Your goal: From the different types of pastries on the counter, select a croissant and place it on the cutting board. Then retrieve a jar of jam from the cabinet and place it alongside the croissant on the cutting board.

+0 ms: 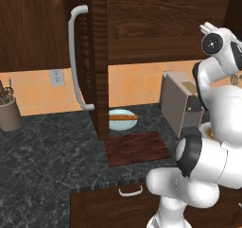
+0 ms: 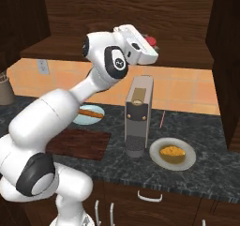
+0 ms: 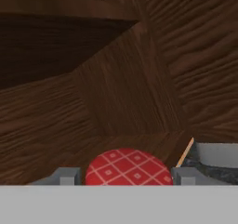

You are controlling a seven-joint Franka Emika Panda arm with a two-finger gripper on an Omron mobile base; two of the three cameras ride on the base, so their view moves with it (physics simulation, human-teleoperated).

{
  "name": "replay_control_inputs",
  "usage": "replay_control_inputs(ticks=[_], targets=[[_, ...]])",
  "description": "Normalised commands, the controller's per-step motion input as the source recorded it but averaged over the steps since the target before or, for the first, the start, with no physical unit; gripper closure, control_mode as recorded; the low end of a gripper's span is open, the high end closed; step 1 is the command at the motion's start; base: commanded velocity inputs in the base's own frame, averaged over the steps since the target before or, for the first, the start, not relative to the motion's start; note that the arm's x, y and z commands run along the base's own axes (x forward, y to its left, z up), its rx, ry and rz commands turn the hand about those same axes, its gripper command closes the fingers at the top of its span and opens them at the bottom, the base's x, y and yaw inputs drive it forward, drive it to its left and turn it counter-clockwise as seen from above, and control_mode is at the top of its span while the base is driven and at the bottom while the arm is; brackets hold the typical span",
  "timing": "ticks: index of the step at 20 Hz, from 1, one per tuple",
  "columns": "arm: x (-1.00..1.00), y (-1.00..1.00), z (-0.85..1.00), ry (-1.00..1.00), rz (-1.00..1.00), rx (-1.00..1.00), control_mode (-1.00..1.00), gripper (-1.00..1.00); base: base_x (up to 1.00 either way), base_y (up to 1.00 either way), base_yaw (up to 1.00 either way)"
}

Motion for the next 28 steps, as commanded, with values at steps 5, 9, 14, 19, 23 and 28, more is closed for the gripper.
replay_control_inputs(ticks=[5,9,14,19,23,28], targets=[[-0.61,0.22,0.46,-0.10,0.00,-0.05,-1.00,1.00,0.00,0.00,0.00],[-0.70,0.15,0.07,0.01,0.00,-0.01,-1.00,1.00,0.00,0.00,0.00],[-0.74,0.30,0.00,0.26,0.00,0.00,-1.00,1.00,0.00,0.00,0.00],[-0.64,0.29,0.00,0.37,0.00,0.00,-1.00,1.00,0.00,0.00,0.00],[-0.42,0.32,0.00,0.42,0.00,0.00,-1.00,1.00,0.00,0.00,0.00],[-0.43,0.41,-0.11,0.25,0.01,-0.02,-1.00,1.00,0.00,0.00,0.00]])
